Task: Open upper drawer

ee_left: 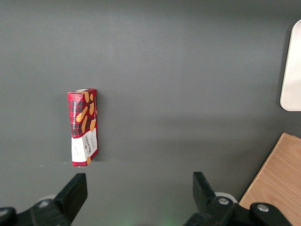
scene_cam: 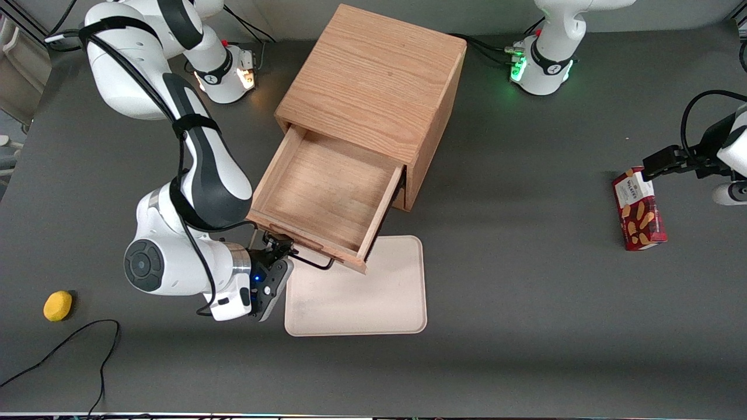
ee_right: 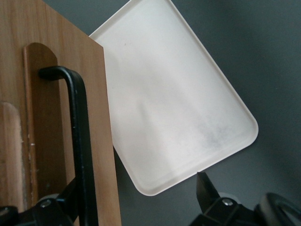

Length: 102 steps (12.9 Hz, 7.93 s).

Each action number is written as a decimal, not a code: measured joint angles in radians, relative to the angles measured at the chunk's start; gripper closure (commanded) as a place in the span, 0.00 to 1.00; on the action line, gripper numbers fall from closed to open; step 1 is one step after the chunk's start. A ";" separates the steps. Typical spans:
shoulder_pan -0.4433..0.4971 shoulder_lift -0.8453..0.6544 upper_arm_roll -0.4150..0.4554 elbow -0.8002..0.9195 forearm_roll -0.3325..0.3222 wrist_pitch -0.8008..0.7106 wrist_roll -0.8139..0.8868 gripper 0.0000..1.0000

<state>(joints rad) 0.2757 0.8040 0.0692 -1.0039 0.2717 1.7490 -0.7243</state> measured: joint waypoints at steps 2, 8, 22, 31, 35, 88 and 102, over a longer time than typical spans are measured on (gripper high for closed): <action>0.000 0.006 0.001 0.000 0.000 0.013 -0.003 0.00; 0.000 0.019 0.003 0.013 0.000 0.036 -0.005 0.00; -0.029 0.030 0.005 0.027 0.000 0.053 -0.006 0.00; -0.040 0.030 0.013 0.027 0.004 0.046 -0.006 0.00; -0.042 0.030 0.016 0.030 0.004 0.043 -0.006 0.00; -0.028 -0.760 -0.361 -0.616 -0.247 -0.216 0.620 0.00; -0.250 -0.732 -0.092 -0.524 -0.240 -0.300 0.700 0.00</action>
<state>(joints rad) 0.0260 0.0716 -0.0231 -1.5278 0.0319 1.4491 -0.0243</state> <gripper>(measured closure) 0.000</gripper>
